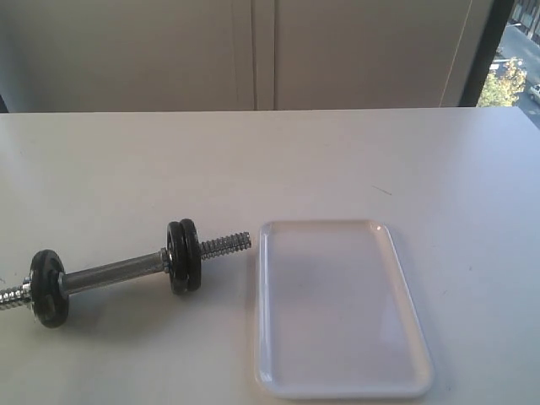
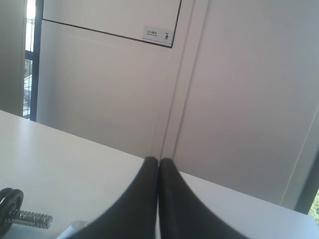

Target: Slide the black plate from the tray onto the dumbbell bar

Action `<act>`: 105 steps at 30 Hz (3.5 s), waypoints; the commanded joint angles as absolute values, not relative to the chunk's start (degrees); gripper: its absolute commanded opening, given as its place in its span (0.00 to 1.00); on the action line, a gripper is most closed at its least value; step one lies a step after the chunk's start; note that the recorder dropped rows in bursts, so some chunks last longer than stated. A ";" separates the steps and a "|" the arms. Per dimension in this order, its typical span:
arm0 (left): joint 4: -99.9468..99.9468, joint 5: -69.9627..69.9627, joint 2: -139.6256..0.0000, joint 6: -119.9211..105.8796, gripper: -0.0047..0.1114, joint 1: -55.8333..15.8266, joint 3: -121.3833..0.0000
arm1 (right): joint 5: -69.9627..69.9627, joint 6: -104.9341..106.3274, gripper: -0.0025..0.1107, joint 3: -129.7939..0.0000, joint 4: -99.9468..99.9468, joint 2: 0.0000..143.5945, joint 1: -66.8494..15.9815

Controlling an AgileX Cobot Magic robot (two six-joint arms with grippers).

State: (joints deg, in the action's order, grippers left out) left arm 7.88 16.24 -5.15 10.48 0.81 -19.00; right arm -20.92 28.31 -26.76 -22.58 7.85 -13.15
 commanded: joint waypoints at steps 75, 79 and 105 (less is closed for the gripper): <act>-0.31 11.67 0.00 8.63 0.04 -0.79 0.00 | -20.47 26.81 0.02 -26.47 -22.41 7.47 -13.29; -0.31 11.67 0.00 8.63 0.04 -0.79 0.00 | -20.47 26.83 0.02 -26.47 -22.41 7.47 -13.84; -0.31 11.67 0.00 8.63 0.04 -0.79 0.00 | -19.18 17.45 0.02 -26.57 -25.87 7.47 -17.08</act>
